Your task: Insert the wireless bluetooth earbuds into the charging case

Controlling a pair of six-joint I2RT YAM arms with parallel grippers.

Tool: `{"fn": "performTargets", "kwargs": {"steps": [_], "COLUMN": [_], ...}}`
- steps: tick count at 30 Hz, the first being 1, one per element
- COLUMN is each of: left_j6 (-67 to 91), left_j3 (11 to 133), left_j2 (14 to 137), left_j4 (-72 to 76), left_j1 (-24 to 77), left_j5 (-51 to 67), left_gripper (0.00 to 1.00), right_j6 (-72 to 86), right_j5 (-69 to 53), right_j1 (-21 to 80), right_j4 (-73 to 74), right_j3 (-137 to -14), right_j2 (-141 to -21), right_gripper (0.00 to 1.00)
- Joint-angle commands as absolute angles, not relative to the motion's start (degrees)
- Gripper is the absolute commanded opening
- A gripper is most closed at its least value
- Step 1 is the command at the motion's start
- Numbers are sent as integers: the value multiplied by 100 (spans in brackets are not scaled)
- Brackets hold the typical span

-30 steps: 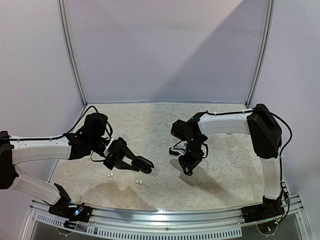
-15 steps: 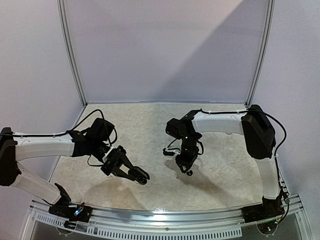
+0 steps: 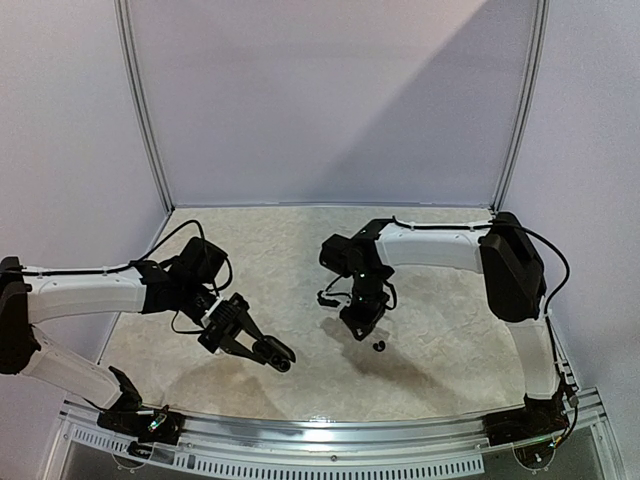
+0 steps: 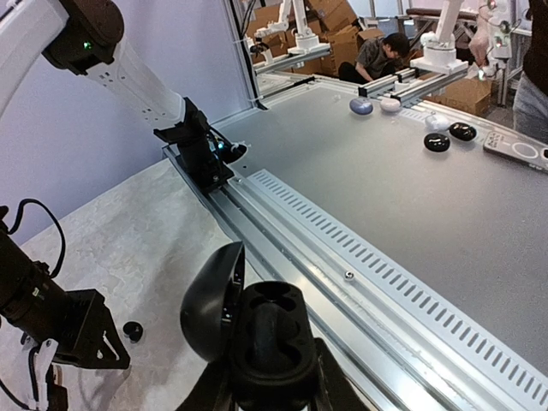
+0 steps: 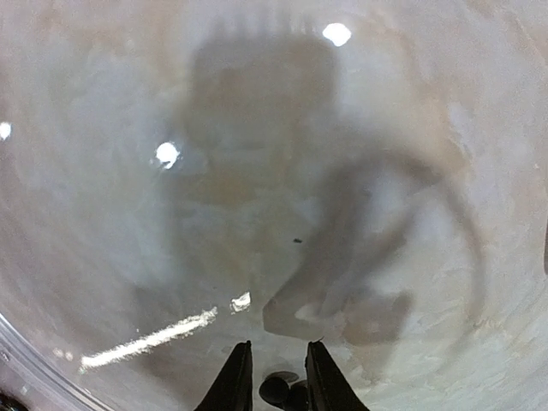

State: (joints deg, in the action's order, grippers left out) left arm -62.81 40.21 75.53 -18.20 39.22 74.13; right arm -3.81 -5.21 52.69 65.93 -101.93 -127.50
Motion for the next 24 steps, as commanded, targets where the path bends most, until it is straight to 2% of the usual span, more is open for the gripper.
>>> {"fn": "performTargets", "kwargs": {"steps": [1, 8, 24], "left_j6": [-6231, -6183, -6182], "left_j3": [4039, 4025, 4017], "left_j2": [7432, 7360, 7321], "left_j4": [-1950, -2000, -1983], "left_j1": [3817, 3762, 3753], "left_j5": [7355, 7293, 7275], "left_gripper": [0, 0, 0], "right_j6": [1245, 2848, 3024], "right_j5": [-101, 284, 506], "right_j1": [5308, 5316, 5600], "right_j4": [6171, 5806, 6235], "right_j3": [-9964, -9115, -8541], "right_j2": [-12659, -12324, -12012], "right_gripper": [20, 14, 11]}}
